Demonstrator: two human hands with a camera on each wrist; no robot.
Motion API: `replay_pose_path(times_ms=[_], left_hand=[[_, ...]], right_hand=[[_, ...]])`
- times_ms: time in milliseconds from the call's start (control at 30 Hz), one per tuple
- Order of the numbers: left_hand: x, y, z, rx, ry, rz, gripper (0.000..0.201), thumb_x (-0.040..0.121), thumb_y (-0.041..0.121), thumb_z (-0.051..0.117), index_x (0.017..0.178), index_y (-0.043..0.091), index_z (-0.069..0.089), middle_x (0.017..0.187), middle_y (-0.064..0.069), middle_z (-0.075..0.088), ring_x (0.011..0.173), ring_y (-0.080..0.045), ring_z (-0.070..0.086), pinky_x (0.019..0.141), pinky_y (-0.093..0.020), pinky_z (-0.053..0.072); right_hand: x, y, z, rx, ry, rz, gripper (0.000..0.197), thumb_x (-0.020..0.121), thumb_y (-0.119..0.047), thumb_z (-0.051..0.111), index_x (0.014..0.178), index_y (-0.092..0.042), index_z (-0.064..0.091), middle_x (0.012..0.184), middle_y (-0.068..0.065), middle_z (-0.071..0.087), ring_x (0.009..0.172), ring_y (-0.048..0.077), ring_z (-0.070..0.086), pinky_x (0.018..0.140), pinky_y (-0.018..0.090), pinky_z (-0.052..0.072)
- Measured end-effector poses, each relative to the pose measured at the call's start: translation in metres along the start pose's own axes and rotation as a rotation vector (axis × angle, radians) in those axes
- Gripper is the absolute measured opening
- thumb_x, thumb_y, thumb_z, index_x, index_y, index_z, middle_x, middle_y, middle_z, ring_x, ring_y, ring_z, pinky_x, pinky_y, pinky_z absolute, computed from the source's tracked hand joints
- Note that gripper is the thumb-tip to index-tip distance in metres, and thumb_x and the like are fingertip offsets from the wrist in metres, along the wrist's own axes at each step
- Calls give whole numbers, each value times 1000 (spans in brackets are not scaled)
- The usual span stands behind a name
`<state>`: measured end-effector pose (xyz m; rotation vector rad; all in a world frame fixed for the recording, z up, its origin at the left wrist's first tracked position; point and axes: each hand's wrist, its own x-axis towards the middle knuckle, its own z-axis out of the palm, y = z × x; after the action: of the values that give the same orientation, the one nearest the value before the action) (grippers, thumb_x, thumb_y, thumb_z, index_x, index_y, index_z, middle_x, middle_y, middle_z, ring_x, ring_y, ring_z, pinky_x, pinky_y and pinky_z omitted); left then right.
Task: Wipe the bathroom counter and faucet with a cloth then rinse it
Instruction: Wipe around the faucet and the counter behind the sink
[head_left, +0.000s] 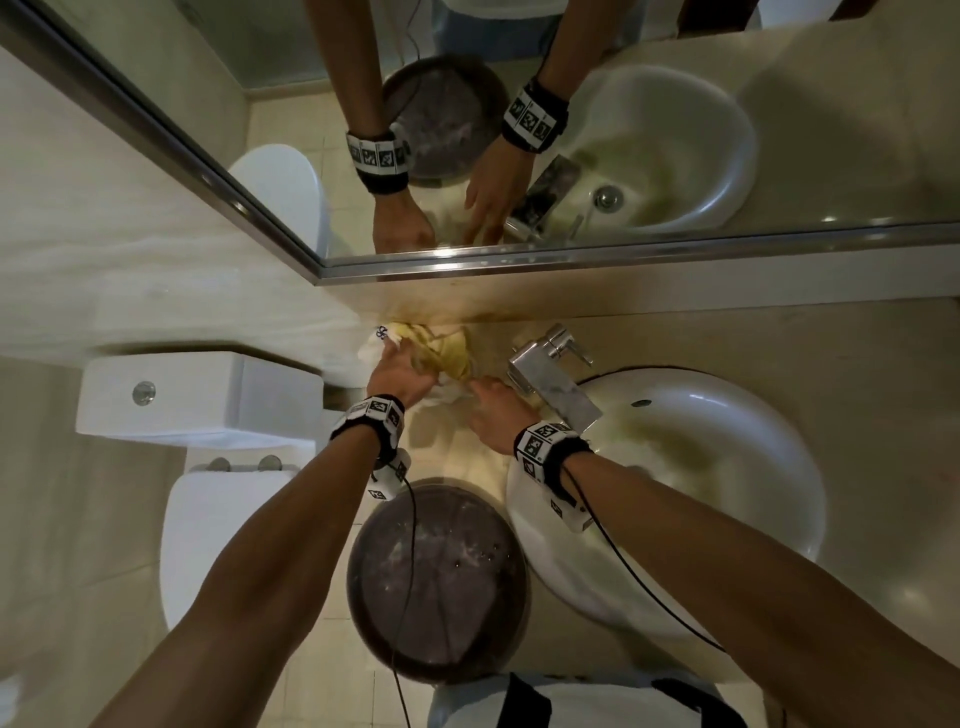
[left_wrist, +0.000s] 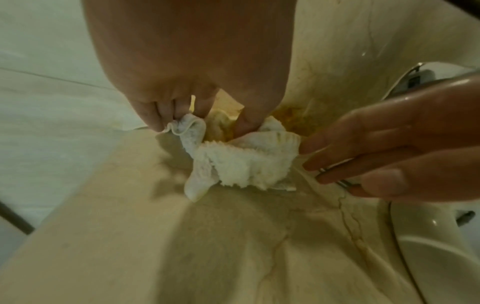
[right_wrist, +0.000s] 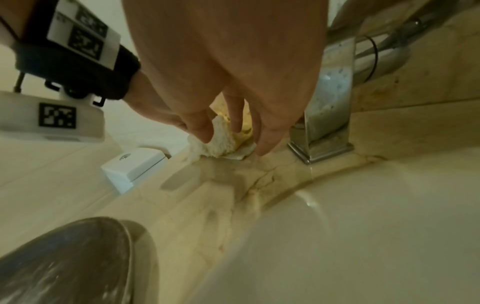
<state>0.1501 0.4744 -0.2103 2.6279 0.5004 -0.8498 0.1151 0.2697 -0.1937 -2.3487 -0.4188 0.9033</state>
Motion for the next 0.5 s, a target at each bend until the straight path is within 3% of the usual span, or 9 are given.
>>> replay_pose_path(times_ms=[100, 200, 267, 333, 400, 500], left_hand=[[-6, 21, -1, 12, 32, 48, 57, 77, 48, 58, 127, 22, 46, 141, -15, 47, 106, -36, 62, 88, -40, 51], [-15, 48, 5, 28, 86, 120, 63, 86, 38, 64, 140, 13, 43, 128, -17, 61, 110, -37, 62, 89, -38, 49], [-20, 73, 10, 18, 80, 179, 62, 88, 29, 65, 144, 13, 43, 130, -14, 61, 115, -35, 60, 89, -34, 47], [-21, 99, 12, 12, 35, 257, 62, 87, 24, 68, 145, 20, 44, 136, -9, 58, 120, -32, 58, 89, -29, 43], [-24, 118, 11, 28, -14, 339, 69, 84, 22, 74, 146, 26, 45, 144, -6, 53, 128, -30, 54, 100, -31, 44], [-27, 127, 5, 54, -36, 403, 79, 80, 26, 81, 149, 29, 43, 153, -4, 44, 137, -28, 45, 113, -37, 38]], right_hand=[[-8, 8, 4, 21, 35, 10, 50, 92, -20, 57, 140, -18, 43, 140, 13, 48, 122, 31, 53, 96, 45, 50], [-20, 16, 11, 23, 117, -6, 34, 96, -19, 53, 129, -14, 48, 123, 14, 56, 108, 31, 58, 86, 41, 51], [-28, 22, 14, 33, 141, 23, 20, 99, -21, 47, 117, -13, 51, 109, 13, 63, 96, 31, 62, 75, 38, 51], [-33, 28, 14, 37, 62, 81, 16, 101, -23, 44, 110, -12, 52, 97, 13, 65, 84, 31, 64, 67, 35, 48], [-39, 34, 10, 22, -33, 106, 16, 100, -23, 45, 106, -12, 53, 95, 11, 66, 83, 29, 63, 71, 37, 53], [-47, 47, 1, -29, -61, 101, 15, 99, -25, 45, 98, -13, 54, 93, 8, 64, 84, 27, 62, 73, 37, 53]])
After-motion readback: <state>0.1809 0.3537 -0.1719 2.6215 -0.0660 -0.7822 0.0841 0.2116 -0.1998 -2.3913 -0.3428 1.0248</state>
